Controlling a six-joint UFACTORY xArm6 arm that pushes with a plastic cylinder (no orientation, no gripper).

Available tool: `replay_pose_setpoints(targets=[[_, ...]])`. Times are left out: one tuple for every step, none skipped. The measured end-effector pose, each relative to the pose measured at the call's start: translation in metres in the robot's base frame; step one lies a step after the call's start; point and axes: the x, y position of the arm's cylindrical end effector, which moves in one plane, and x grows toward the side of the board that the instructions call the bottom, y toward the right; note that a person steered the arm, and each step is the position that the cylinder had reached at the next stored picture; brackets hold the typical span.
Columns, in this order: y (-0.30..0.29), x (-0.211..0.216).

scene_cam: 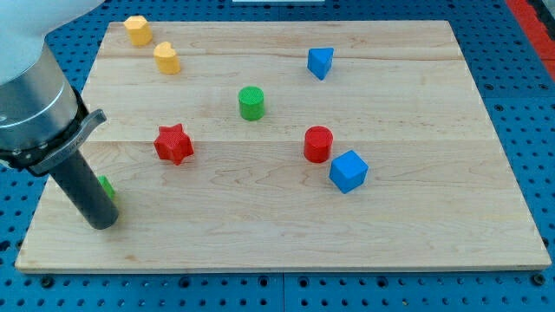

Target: Move the green circle to the center

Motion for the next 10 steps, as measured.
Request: replay_pose_setpoints(targets=[[0.001,-0.017],[0.005,-0.029],[0.042,-0.010],[0.098,-0.005],[0.144,-0.035],[0.154,-0.081],[0.154,-0.125],[0.151,-0.155],[0.174,-0.181],[0.187,-0.207]])
